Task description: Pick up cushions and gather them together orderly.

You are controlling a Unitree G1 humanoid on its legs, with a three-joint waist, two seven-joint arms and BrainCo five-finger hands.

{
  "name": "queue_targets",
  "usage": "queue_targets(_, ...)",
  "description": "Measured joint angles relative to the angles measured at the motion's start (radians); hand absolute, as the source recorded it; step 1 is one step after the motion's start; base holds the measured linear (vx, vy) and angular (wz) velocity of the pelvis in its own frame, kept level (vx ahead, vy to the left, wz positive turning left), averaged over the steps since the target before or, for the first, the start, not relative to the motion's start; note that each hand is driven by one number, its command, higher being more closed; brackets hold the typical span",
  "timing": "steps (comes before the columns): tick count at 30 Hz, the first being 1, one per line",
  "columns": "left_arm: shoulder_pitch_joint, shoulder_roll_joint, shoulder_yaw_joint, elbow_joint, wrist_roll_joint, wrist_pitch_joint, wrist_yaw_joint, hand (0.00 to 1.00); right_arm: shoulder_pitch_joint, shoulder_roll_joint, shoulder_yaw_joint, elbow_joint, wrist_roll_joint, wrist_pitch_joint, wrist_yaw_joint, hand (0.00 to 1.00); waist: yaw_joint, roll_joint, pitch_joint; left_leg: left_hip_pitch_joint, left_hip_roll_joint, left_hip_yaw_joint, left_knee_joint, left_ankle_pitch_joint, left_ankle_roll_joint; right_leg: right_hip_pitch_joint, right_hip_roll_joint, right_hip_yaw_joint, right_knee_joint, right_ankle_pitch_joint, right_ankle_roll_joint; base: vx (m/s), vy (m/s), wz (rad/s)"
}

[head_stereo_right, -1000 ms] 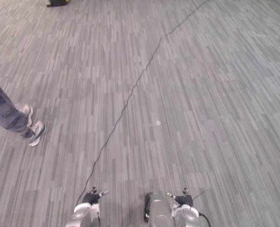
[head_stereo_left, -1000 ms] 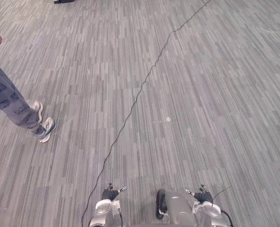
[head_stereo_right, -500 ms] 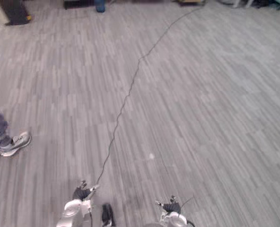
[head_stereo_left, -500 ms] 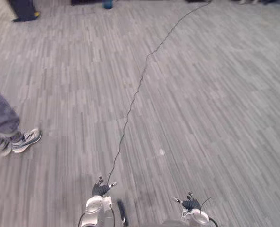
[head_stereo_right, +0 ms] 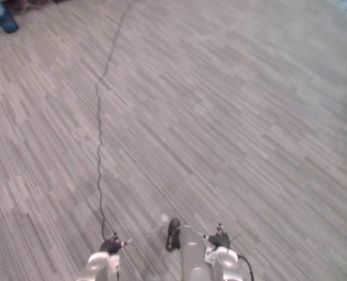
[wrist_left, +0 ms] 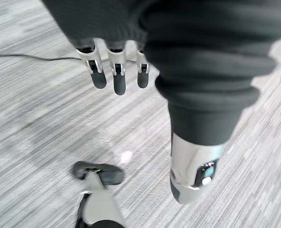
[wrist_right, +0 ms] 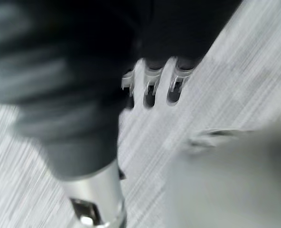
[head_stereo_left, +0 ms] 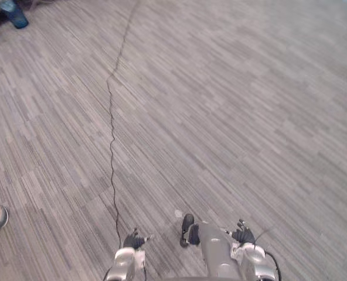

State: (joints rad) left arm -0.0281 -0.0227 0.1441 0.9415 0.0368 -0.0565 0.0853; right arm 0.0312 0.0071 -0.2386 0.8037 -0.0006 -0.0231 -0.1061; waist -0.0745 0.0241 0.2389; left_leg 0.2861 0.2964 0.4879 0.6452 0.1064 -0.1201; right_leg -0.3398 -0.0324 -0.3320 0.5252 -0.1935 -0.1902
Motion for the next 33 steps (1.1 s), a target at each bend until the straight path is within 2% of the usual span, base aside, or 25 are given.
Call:
queue_targets(1, 0.003, -0.010, 0.027, -0.022, 0.000, -0.002, -0.002, 0.00, 0.002, 0.000, 0.025, 0.000, 0.002, 0.003, -0.001, 0.00, 0.016, 0.000, 0.008, -0.145, 0.056, -0.083, 0.351, -0.036, 0.037, 0.101, 0.051, 0.041, -0.047, -0.028, -0.011, 0.34, -0.108, -0.78)
queue_targets(3, 0.027, -0.013, 0.033, -0.044, 0.000, -0.002, -0.001, 0.00, 0.002, 0.003, 0.072, 0.006, 0.003, 0.006, -0.004, 0.00, 0.034, -0.014, 0.020, -0.292, 0.049, -0.145, 0.517, -0.140, 0.036, 0.227, 0.090, 0.107, -0.109, -0.067, -0.030, 0.47, -0.090, -1.12)
queue_targets(4, 0.047, -0.012, 0.033, -0.055, 0.000, -0.003, -0.001, 0.00, 0.007, 0.012, 0.088, 0.009, 0.003, 0.006, -0.004, 0.00, 0.045, -0.030, 0.018, -0.364, 0.041, -0.141, 0.504, -0.193, 0.043, 0.279, 0.099, 0.145, -0.143, -0.086, -0.025, 0.49, -0.058, -0.99)
queue_targets(7, 0.058, -0.014, 0.033, -0.110, -0.001, -0.010, -0.002, 0.00, 0.014, 0.016, 0.091, 0.007, 0.003, 0.008, -0.010, 0.00, 0.057, -0.041, 0.021, -0.528, 0.016, -0.130, 0.353, -0.265, 0.056, 0.402, 0.122, 0.219, -0.228, -0.106, 0.024, 0.42, -0.012, -0.75)
queue_targets(9, 0.069, -0.023, 0.035, -0.137, -0.003, -0.028, 0.000, 0.00, 0.014, 0.013, 0.095, 0.004, 0.003, 0.010, -0.011, 0.00, 0.079, -0.041, 0.019, -0.594, -0.078, -0.156, 0.025, -0.279, 0.049, 0.490, 0.121, 0.327, -0.277, -0.127, 0.032, 0.54, 0.080, -1.13)
queue_targets(11, 0.072, -0.033, 0.045, -0.153, -0.004, -0.036, 0.000, 0.00, 0.010, 0.017, 0.097, 0.005, 0.003, 0.010, -0.012, 0.00, 0.089, -0.040, 0.016, -0.625, -0.141, -0.201, -0.216, -0.244, 0.011, 0.551, 0.114, 0.401, -0.307, -0.155, 0.070, 0.66, 0.193, -1.30)
queue_targets(13, 0.075, -0.032, 0.045, -0.154, -0.016, -0.042, 0.001, 0.00, 0.025, 0.019, 0.103, 0.008, 0.003, 0.009, -0.013, 0.00, 0.099, -0.045, -0.001, -0.636, -0.172, -0.205, -0.319, -0.166, 0.069, 0.595, 0.106, 0.467, -0.310, -0.180, 0.094, 0.83, 0.310, -1.40)
queue_targets(14, 0.072, -0.015, 0.044, -0.153, -0.019, -0.045, 0.001, 0.00, 0.031, 0.032, 0.119, 0.018, 0.002, 0.010, -0.013, 0.00, 0.126, -0.089, -0.027, -0.619, -0.190, -0.206, -0.256, -0.129, 0.113, 0.601, 0.066, 0.533, -0.258, -0.212, 0.142, 0.81, 0.305, -1.27)
queue_targets(15, 0.067, -0.003, 0.047, -0.144, -0.019, -0.043, 0.002, 0.00, 0.040, 0.042, 0.127, 0.016, 0.001, 0.007, -0.012, 0.00, 0.116, -0.124, -0.049, -0.615, -0.199, -0.184, -0.215, -0.178, 0.130, 0.573, 0.040, 0.541, -0.186, -0.208, 0.154, 0.98, 0.353, -1.38)
queue_targets(16, 0.067, 0.002, 0.056, -0.137, -0.020, -0.044, 0.002, 0.00, 0.048, 0.053, 0.133, 0.022, 0.000, 0.006, -0.012, 0.00, 0.124, -0.153, -0.061, -0.589, -0.195, -0.139, -0.168, -0.259, 0.130, 0.507, 0.027, 0.534, 0.003, -0.173, 0.213, 0.65, 0.230, -0.80)
queue_targets(17, 0.065, 0.006, 0.054, -0.136, -0.021, -0.044, 0.003, 0.00, 0.046, 0.053, 0.134, 0.029, 0.000, 0.006, -0.009, 0.00, 0.131, -0.164, -0.059, -0.553, -0.200, -0.119, -0.166, -0.294, 0.129, 0.450, 0.016, 0.522, 0.142, -0.123, 0.273, 0.90, 0.351, -0.76)
queue_targets(18, 0.058, 0.009, 0.053, -0.117, -0.022, -0.034, 0.005, 0.00, 0.049, 0.051, 0.130, 0.029, 0.000, 0.004, -0.008, 0.00, 0.115, -0.153, -0.049, -0.486, -0.211, -0.114, -0.176, -0.348, 0.126, 0.353, -0.003, 0.475, 0.367, -0.017, 0.356, 0.58, 0.238, -0.42)
queue_targets(19, 0.052, 0.009, 0.053, -0.098, -0.022, -0.024, 0.009, 0.00, 0.048, 0.051, 0.127, 0.029, 0.000, 0.001, -0.008, 0.00, 0.107, -0.148, -0.046, -0.451, -0.215, -0.113, -0.180, -0.368, 0.128, 0.320, -0.014, 0.450, 0.449, -0.022, 0.354, 0.79, 0.272, -0.39)
queue_targets(21, 0.049, 0.005, 0.021, -0.060, -0.021, -0.015, 0.021, 0.00, 0.056, 0.050, 0.125, -0.006, 0.000, -0.005, -0.002, 0.00, 0.100, -0.109, -0.029, -0.257, -0.213, -0.063, -0.257, -0.436, 0.125, 0.165, -0.051, 0.343, 0.628, -0.089, 0.276, 0.67, 0.172, -0.59)
queue_targets(23, 0.047, 0.005, 0.010, -0.053, -0.021, -0.015, 0.022, 0.00, 0.049, 0.052, 0.124, -0.038, -0.001, -0.009, -0.001, 0.00, 0.077, -0.086, -0.030, -0.150, -0.208, -0.041, -0.348, -0.448, 0.113, 0.026, -0.065, 0.240, 0.558, -0.127, 0.230, 0.54, 0.131, -0.39)
queue_targets(24, 0.042, 0.007, 0.009, -0.049, -0.021, -0.015, 0.022, 0.00, 0.045, 0.052, 0.123, -0.047, -0.001, -0.012, 0.000, 0.00, 0.073, -0.082, -0.026, -0.121, -0.206, -0.036, -0.370, -0.449, 0.112, -0.013, -0.065, 0.213, 0.519, -0.132, 0.227, 0.73, 0.107, -0.11)
queue_targets(25, 0.032, 0.009, 0.003, -0.030, -0.021, -0.015, 0.022, 0.00, 0.029, 0.044, 0.118, -0.044, -0.002, -0.020, 0.001, 0.00, 0.059, -0.076, -0.023, -0.047, -0.198, -0.023, -0.422, -0.446, 0.109, -0.086, -0.055, 0.150, 0.347, -0.124, 0.215, 0.63, 0.043, 0.00)
queue_targets(26, 0.030, 0.009, -0.008, -0.021, -0.020, -0.015, 0.022, 0.00, 0.026, 0.037, 0.117, -0.041, -0.001, -0.019, 0.002, 0.00, 0.056, -0.075, -0.023, -0.016, -0.194, -0.021, -0.436, -0.445, 0.108, -0.100, -0.049, 0.127, 0.252, -0.104, 0.198, 0.78, -0.004, 0.04)
queue_targets(27, 0.034, 0.007, -0.026, -0.009, -0.020, -0.015, 0.020, 0.00, 0.031, 0.027, 0.106, -0.037, -0.001, -0.018, 0.003, 0.00, 0.056, -0.081, -0.025, 0.036, -0.201, -0.024, -0.457, -0.446, 0.107, -0.110, -0.033, 0.113, 0.058, -0.028, 0.169, 0.72, -0.067, 0.10)
queue_targets(28, 0.040, 0.006, -0.027, 0.001, -0.020, -0.015, 0.018, 0.00, 0.039, 0.024, 0.092, -0.030, 0.000, -0.016, 0.005, 0.00, 0.054, -0.088, -0.028, 0.081, -0.212, -0.033, -0.465, -0.448, 0.104, -0.111, -0.021, 0.130, -0.040, 0.105, 0.137, 0.76, -0.072, 0.13)
queue_targets(29, 0.035, -0.007, -0.023, 0.018, -0.017, -0.012, 0.018, 0.00, 0.032, 0.011, 0.082, -0.021, -0.002, -0.014, 0.006, 0.00, 0.043, -0.068, -0.029, 0.121, -0.197, -0.048, -0.466, -0.443, 0.084, -0.097, -0.006, 0.130, -0.005, 0.141, 0.074, 0.77, -0.061, 0.10)
queue_targets(30, 0.038, -0.021, -0.019, 0.024, -0.015, -0.009, 0.014, 0.00, 0.021, -0.012, 0.076, -0.012, -0.001, -0.006, 0.006, 0.00, 0.046, -0.034, -0.039, 0.114, -0.175, -0.070, -0.436, -0.379, 0.010, -0.104, -0.014, 0.124, 0.070, 0.070, 0.063, 0.60, -0.052, 0.12)
queue_targets(31, 0.034, -0.025, -0.022, 0.024, -0.013, -0.008, 0.013, 0.00, 0.021, -0.016, 0.071, -0.010, -0.001, -0.006, 0.006, 0.00, 0.038, -0.035, -0.038, 0.112, -0.177, -0.088, -0.417, -0.348, 0.011, -0.106, -0.026, 0.121, 0.103, 0.049, 0.063, 0.70, -0.119, 0.24)
queue_targets(32, 0.030, -0.037, -0.044, 0.024, -0.003, -0.006, 0.008, 0.00, 0.022, -0.020, 0.044, -0.005, 0.000, -0.003, 0.009, 0.00, 0.018, -0.026, -0.031, 0.083, -0.172, -0.146, -0.288, -0.237, 0.035, -0.071, -0.052, 0.109, 0.160, 0.003, 0.046, 0.78, -0.240, 0.31)
queue_targets(33, 0.037, -0.031, -0.041, 0.019, 0.001, -0.005, 0.009, 0.00, 0.032, -0.018, 0.051, -0.002, 0.000, 0.001, 0.009, 0.00, 0.013, -0.012, -0.035, 0.002, -0.126, -0.194, -0.063, -0.108, 0.019, 0.027, -0.038, 0.109, 0.095, -0.038, 0.057, 0.64, -0.210, 0.22)
